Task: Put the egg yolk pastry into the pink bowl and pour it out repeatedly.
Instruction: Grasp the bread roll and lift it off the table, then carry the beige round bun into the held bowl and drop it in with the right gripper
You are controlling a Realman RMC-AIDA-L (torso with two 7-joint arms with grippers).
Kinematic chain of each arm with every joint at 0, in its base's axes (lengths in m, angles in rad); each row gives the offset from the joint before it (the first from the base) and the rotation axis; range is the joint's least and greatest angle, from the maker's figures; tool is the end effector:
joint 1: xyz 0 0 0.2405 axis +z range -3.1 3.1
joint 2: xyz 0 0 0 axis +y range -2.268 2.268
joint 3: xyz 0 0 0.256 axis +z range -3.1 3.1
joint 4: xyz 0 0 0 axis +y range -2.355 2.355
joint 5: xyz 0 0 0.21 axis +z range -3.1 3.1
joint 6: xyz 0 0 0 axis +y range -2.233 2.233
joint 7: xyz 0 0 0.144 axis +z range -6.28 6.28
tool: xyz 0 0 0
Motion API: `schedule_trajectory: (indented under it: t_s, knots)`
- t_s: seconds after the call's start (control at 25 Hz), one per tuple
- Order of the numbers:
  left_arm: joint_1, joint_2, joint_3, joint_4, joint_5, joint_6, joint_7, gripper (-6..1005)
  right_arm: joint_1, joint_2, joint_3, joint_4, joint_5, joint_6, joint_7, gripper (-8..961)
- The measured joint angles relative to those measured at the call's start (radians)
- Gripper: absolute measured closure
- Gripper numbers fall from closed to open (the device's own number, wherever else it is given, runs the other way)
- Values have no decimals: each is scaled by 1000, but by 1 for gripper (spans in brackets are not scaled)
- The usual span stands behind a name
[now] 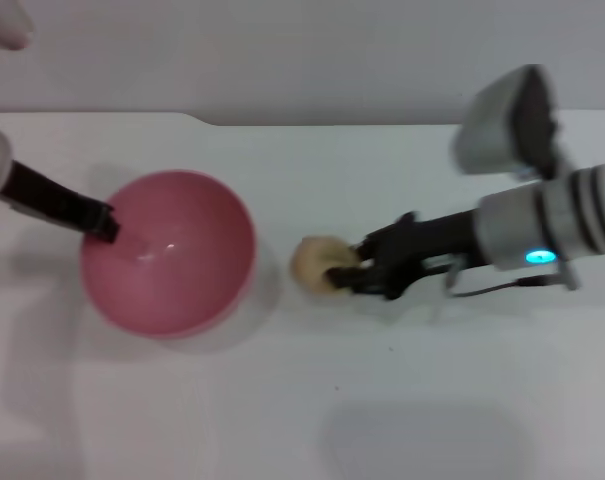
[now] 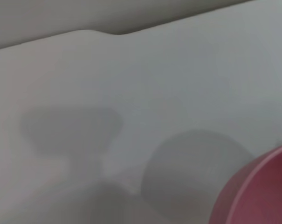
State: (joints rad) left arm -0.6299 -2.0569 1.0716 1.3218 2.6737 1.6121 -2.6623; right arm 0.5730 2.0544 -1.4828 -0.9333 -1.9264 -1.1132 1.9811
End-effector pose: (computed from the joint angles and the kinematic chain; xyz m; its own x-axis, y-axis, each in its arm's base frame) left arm -0.2121 0.3735 0.0592 0.5315 0.8466 0.0269 0.7349 -0.4451 -0.5117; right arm 0.1879 0.3628 -0.0628 0.8821 -0.4377 -0.1742 -0.4658 -0.8657 -0.1834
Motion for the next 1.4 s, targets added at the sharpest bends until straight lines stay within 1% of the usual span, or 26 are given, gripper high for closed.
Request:
schedule_trajectory:
  t_s: [0.12,0.24,0.36,0.48,0.56,0.64,0.72,0.88,1.04,1.08,1.2,1.28,1.4]
  knots:
    - [-42,-3,57,-51,-1,-35,-1,1001,-81,3,118,-79,-39,-42,0,658]
    - [-99,-8,131,-112,-4,-72,-9,1001,-137,5,227,-165,-47,-118,0,677]
    - [-145,-15,214,-154,-8,-104,-31,1001,-166,9,314,-259,-54,-217,0,695]
    - [-177,-20,343,-175,-33,-162,-89,1001,-175,11,341,-345,-71,-288,6,721]
    - [-190,-21,400,-180,-65,-186,-113,1001,-166,14,324,-405,-84,-340,7,739]
    - [-208,-22,452,-195,-112,-204,-129,1001,-162,14,313,-419,-84,-353,7,753]
    - [-224,-22,477,-210,-140,-208,-132,1000,-146,15,270,-445,-84,-378,8,768]
    - [-234,-22,486,-225,-158,-218,-138,1000,-107,14,174,-460,-112,-388,34,791]
    - [-234,-22,481,-226,-175,-222,-139,1000,-50,17,90,-449,-221,-382,111,756]
    - [-233,-22,479,-226,-175,-224,-139,1000,-25,18,52,-446,-264,-379,153,747]
    - [-231,-22,478,-227,-171,-231,-138,1000,-11,19,26,-447,-285,-379,175,721]
    - [-228,-21,477,-227,-167,-237,-139,1000,-13,20,20,-471,-287,-377,179,704]
    - [-225,-18,472,-228,-167,-242,-137,1001,-17,20,27,-485,-288,-377,185,614]
